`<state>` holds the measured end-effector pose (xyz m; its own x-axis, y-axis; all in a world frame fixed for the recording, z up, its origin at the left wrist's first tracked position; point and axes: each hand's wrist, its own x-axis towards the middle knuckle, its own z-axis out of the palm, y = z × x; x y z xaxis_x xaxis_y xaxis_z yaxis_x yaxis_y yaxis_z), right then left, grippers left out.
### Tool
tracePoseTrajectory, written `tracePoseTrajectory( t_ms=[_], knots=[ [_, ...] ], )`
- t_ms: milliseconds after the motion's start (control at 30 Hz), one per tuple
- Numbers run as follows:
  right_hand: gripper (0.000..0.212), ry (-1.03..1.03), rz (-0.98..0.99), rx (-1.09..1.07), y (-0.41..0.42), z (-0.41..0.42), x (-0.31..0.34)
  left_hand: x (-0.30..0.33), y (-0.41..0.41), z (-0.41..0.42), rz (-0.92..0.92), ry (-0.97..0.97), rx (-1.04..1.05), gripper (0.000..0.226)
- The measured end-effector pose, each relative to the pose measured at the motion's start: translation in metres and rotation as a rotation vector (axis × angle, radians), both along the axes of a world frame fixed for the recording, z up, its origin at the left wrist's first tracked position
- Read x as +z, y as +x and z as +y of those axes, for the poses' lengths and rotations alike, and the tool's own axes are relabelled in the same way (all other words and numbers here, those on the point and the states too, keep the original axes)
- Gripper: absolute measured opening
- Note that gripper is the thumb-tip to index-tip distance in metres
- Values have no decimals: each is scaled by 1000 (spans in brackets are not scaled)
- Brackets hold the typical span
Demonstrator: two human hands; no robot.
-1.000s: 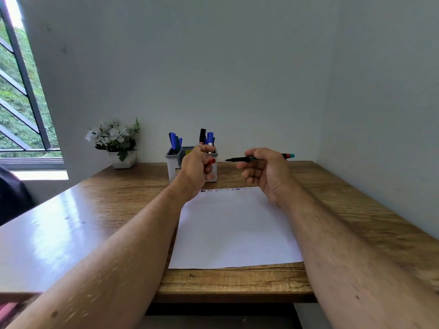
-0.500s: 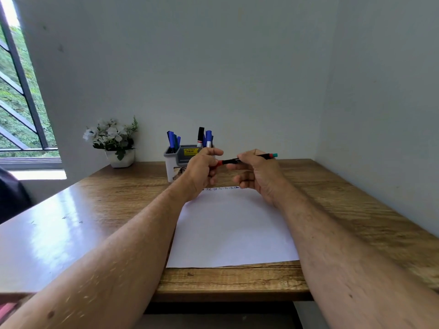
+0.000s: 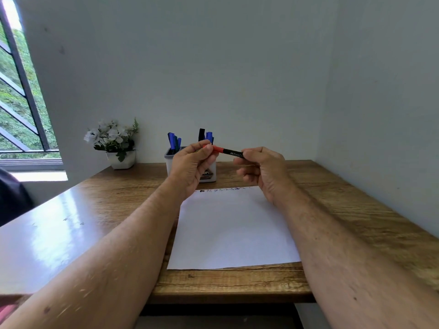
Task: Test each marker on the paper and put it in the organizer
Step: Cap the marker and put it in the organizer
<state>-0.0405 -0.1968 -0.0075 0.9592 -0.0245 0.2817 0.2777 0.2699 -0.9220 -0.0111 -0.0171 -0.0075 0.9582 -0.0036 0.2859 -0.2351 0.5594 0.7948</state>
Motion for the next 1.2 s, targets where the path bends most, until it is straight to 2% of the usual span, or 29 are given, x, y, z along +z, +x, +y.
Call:
tracePoseTrajectory(
  t_ms=[100,167,233,333,533,867,967,1067,1200],
  knots=[
    [5,-183,-70,-142,3,2,-3,1,0,3,10,-1,39,14],
    [8,-371,-120,-276,6,5,-5,0,-2,4,29,53,60,14],
    [14,-456,-127,-317,9,6,-8,-3,-2,3,48,112,58,17],
    [19,-433,-65,-279,11,5,-11,-6,-3,4,76,152,41,24],
    [17,-255,112,-103,8,8,-9,2,-2,2,75,102,68,21],
    [18,-169,154,4,3,11,-7,4,-3,1,45,72,49,23],
    [19,-250,147,-11,6,19,-11,-1,-3,-8,46,156,54,42],
    [19,-477,53,-88,10,25,-17,-1,-3,-19,26,269,88,63],
    [19,-629,-147,-222,10,24,-20,2,0,-17,-77,338,240,63]
  ],
)
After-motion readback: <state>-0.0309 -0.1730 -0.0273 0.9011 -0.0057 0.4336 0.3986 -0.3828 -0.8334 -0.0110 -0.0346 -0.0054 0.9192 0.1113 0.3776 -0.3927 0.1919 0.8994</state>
